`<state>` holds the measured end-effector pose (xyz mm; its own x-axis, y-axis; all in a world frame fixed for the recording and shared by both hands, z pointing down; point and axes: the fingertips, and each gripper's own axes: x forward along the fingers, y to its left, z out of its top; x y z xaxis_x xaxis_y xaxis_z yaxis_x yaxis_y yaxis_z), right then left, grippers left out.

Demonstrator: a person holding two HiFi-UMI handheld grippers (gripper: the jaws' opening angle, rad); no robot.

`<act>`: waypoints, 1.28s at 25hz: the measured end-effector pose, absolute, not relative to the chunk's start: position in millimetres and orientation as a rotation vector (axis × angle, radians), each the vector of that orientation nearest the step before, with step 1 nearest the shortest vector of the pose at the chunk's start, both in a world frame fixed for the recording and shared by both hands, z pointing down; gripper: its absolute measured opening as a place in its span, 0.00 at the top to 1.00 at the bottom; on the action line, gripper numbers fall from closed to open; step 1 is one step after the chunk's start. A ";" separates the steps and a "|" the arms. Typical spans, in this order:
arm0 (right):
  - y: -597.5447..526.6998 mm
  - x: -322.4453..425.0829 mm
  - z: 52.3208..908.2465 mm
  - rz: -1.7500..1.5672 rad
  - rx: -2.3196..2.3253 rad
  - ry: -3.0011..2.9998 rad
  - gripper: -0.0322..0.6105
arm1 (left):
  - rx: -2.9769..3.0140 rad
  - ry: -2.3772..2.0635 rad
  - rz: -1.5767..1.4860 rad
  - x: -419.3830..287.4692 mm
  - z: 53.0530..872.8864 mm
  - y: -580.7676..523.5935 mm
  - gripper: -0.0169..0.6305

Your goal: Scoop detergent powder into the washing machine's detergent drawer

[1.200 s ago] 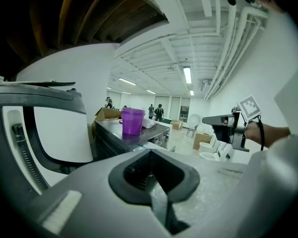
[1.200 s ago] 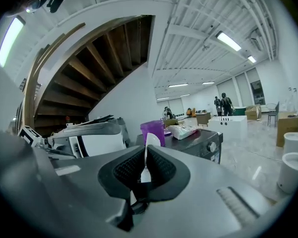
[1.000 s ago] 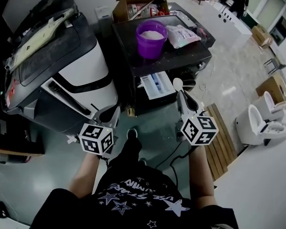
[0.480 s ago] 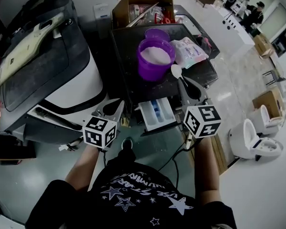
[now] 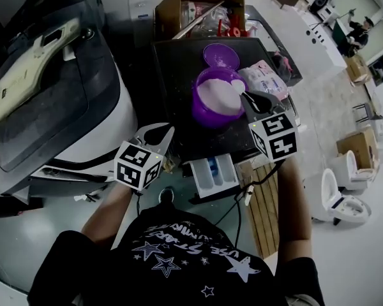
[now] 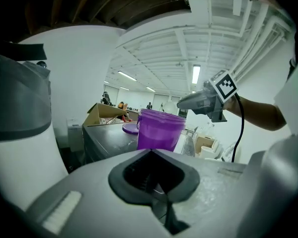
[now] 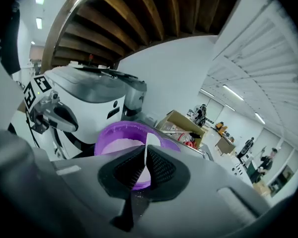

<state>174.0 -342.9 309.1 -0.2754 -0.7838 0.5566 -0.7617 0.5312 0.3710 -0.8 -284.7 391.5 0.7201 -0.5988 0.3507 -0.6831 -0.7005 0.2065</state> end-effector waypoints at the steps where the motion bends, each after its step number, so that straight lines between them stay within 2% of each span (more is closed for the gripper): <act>1: -350.1 174.2 311.8 -0.055 1.215 -2.036 0.90 | 2.605 -0.994 0.370 0.0 392.8 -289.3 0.97; 15: -392.6 156.2 362.1 -0.220 0.757 -1.697 0.90 | 2.596 -0.939 0.373 -5.0 413.0 -317.9 0.97; 32: -385.1 149.6 383.9 0.091 0.547 -1.718 0.90 | 2.582 -0.967 0.376 -17.4 418.5 -313.6 0.97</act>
<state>149.6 -385.1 383.9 -0.1194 -0.3063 0.9444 -0.4046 0.8837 0.2355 -17.4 -313.6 418.5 0.7308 -0.5769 0.3650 -0.6718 -0.7025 0.2348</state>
